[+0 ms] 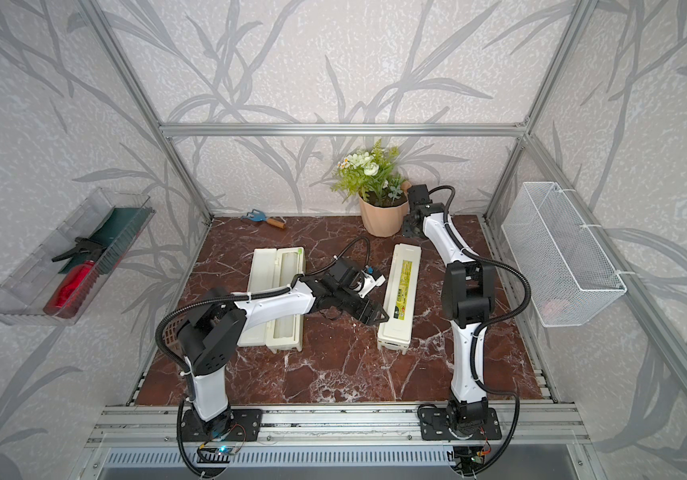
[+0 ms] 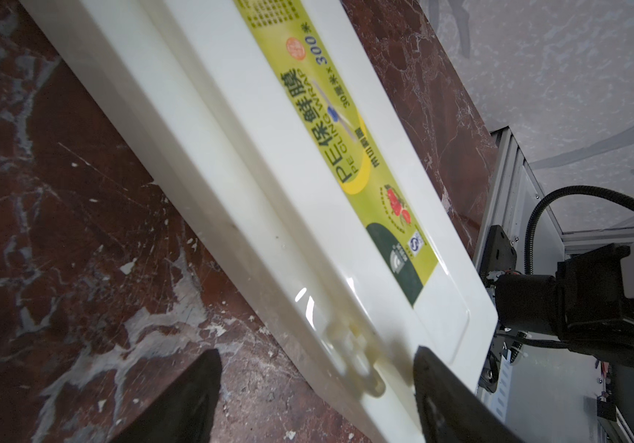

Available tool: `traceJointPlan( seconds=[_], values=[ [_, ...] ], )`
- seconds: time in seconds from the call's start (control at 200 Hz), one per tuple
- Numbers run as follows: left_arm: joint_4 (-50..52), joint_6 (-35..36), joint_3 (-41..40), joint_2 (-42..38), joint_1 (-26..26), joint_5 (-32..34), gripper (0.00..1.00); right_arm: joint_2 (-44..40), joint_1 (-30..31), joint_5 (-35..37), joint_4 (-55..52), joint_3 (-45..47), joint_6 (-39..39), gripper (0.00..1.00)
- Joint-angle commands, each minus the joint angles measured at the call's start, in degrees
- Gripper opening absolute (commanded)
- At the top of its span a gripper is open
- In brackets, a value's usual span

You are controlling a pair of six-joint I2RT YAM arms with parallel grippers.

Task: Put plastic wrap rolls into dispensers
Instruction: Close the lid on the plastic wrap cutting box.

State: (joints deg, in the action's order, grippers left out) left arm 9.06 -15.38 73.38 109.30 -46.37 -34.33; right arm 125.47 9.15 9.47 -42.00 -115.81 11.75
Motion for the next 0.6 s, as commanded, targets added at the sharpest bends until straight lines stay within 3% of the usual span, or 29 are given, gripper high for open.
traceJointPlan(
  seconds=[0.0, 0.595],
  values=[
    [1.0, 1.0, 1.8, 1.7, 0.1, -0.2, 0.78, 1.9, -0.1, -0.7, -4.4, -1.1, -1.7, 0.48],
    [1.9, 0.2, -0.2, 2.6, -0.1, -2.5, 0.77, -0.2, 0.6, -2.4, -5.5, 5.0, -5.0, 0.45]
  ],
)
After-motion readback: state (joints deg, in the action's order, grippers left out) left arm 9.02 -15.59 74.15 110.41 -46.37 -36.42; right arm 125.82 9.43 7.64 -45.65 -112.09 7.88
